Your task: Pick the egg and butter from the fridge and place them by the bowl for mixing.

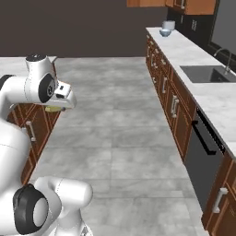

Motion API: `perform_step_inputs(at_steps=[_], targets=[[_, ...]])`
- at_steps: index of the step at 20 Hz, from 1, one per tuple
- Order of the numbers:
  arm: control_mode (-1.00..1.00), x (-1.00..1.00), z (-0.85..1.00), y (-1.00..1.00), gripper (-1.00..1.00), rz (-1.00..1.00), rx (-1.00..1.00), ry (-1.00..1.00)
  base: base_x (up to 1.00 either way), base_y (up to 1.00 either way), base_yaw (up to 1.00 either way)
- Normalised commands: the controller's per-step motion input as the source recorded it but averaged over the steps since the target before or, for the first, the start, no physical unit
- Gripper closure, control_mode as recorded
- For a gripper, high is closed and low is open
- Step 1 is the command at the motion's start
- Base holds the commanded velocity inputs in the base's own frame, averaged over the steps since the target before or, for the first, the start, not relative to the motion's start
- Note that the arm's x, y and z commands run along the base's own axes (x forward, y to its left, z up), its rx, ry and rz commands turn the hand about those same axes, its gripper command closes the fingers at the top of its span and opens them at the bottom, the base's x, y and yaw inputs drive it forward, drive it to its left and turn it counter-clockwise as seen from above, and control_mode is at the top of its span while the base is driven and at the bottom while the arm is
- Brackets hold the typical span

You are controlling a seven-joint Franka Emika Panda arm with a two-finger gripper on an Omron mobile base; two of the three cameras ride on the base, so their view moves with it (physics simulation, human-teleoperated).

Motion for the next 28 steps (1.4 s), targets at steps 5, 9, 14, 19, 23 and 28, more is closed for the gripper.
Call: perform_step_inputs(at_steps=[5, 9, 14, 19, 23, 28], targets=[[1.00, 0.00, 0.00, 0.00, 1.00, 0.00, 0.00, 0.00, 0.83, -0.19, 0.01], [1.00, 0.00, 0.00, 0.00, 1.00, 0.00, 0.00, 0.00, 0.87, -0.14, 0.01], [1.00, 0.00, 0.00, 0.00, 1.00, 0.00, 0.00, 0.00, 0.88, -0.13, 0.01], [1.00, 0.00, 0.00, 0.00, 1.00, 0.00, 0.00, 0.00, 0.85, -0.16, 0.02], [1.00, 0.00, 0.00, 0.00, 1.00, 0.00, 0.00, 0.00, 0.83, -0.16, 0.03], [1.00, 0.00, 0.00, 0.00, 1.00, 0.00, 0.00, 0.00, 0.84, -0.19, 0.01]])
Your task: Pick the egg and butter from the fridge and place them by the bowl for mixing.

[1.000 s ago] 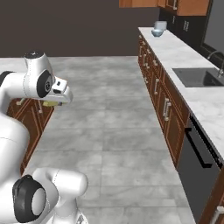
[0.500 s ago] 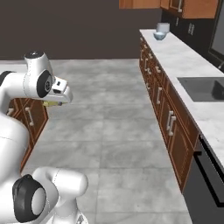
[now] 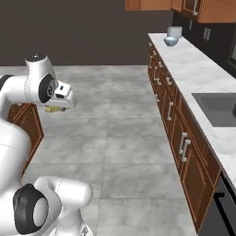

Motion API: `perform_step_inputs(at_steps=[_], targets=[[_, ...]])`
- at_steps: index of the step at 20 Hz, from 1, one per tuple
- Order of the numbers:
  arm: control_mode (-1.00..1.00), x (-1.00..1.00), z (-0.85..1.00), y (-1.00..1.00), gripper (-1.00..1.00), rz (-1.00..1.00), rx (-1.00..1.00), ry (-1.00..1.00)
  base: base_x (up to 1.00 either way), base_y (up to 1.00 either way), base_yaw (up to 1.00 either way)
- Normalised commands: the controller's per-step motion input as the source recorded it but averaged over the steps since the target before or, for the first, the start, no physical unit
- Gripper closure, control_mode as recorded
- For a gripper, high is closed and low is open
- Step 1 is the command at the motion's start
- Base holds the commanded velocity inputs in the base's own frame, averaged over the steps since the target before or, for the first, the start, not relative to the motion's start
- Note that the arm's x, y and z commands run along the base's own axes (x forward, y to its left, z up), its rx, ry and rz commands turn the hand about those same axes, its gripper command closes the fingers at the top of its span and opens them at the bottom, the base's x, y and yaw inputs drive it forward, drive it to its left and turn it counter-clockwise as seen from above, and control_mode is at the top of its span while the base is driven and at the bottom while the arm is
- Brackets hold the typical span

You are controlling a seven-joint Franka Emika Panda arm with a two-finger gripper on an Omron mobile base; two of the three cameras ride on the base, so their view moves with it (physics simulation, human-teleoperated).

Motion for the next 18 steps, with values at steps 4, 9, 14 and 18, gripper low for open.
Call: perform_step_inputs(at_steps=[4, 9, 14, 18], targets=[[1.00, 0.00, 0.00, 0.00, 1.00, 0.00, 0.00, 0.00, 0.85, -0.19, 0.00], [1.00, 0.00, 0.00, 0.00, 1.00, 0.00, 0.00, 0.00, 0.79, -0.21, 0.00], [1.00, 0.00, 0.00, 0.00, 1.00, 0.00, 0.00, 0.00, 0.76, -0.13, -0.02], [1.00, 0.00, 0.00, 0.00, 1.00, 0.00, 0.00, 0.00, 0.76, -0.06, -0.04]])
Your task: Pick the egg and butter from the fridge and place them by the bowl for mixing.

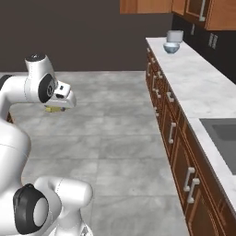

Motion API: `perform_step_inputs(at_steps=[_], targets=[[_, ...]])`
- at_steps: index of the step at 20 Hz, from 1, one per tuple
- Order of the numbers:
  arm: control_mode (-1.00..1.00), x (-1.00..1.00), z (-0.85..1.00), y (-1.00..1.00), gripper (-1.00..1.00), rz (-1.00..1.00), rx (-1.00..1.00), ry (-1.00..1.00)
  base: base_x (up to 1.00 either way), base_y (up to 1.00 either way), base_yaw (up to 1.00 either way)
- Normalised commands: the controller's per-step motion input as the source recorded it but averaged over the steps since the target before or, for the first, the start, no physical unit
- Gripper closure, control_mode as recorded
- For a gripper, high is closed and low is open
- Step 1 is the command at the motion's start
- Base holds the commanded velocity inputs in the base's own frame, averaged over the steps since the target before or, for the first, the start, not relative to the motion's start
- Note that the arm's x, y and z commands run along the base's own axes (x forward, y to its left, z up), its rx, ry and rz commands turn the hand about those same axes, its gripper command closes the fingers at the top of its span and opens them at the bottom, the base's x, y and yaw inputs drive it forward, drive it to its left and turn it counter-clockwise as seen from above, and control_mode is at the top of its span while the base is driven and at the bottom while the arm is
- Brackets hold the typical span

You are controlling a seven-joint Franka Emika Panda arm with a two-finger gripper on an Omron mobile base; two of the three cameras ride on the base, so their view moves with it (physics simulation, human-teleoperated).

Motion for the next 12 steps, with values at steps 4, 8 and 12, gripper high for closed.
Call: perform_step_inputs(at_steps=[4, 8, 12], targets=[[1.00, 0.00, 0.00, 0.00, 1.00, 0.00, 0.00, 0.00, 0.81, -0.04, 0.00], [1.00, 0.00, 0.00, 0.00, 1.00, 0.00, 0.00, 0.00, 0.84, -0.06, 0.00], [1.00, 0.00, 0.00, 0.00, 1.00, 0.00, 0.00, 0.00, 0.85, -0.08, 0.00]])
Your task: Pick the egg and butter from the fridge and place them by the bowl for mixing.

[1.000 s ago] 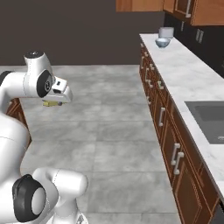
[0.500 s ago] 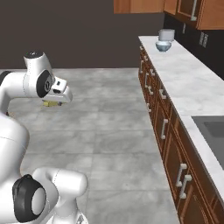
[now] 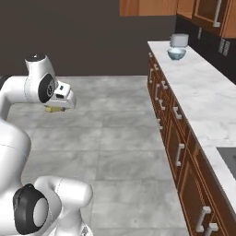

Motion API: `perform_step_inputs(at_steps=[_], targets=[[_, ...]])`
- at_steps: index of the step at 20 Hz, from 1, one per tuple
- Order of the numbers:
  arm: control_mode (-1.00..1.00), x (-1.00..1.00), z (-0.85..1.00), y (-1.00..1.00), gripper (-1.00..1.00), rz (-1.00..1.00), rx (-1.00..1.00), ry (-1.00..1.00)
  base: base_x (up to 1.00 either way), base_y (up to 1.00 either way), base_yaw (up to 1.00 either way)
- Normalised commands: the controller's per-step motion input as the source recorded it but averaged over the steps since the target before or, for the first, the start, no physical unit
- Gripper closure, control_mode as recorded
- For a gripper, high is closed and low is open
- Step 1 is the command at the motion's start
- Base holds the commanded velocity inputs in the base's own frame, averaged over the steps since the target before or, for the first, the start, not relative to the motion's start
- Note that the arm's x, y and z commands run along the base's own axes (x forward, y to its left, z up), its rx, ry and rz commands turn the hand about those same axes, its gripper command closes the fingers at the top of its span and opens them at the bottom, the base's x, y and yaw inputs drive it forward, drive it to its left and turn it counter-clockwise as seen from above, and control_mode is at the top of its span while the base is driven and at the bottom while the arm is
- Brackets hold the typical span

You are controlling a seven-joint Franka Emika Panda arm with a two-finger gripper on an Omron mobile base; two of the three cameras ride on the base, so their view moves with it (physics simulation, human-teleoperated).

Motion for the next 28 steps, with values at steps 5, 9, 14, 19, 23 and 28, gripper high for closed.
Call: perform_step_inputs(at_steps=[5, 9, 14, 19, 23, 28], targets=[[1.00, 0.00, 0.00, 0.00, 1.00, 0.00, 0.00, 0.00, 0.85, -0.07, 0.00], [1.00, 0.00, 0.00, 0.00, 1.00, 0.00, 0.00, 0.00, 0.82, -0.06, -0.02], [1.00, 0.00, 0.00, 0.00, 1.00, 0.00, 0.00, 0.00, 0.76, -0.06, -0.03], [1.00, 0.00, 0.00, 0.00, 1.00, 0.00, 0.00, 0.00, 0.72, -0.05, -0.06], [1.00, 0.00, 0.00, 0.00, 1.00, 0.00, 0.00, 0.00, 0.73, -0.05, -0.02], [1.00, 0.00, 0.00, 0.00, 1.00, 0.00, 0.00, 0.00, 0.74, -0.04, -0.02]])
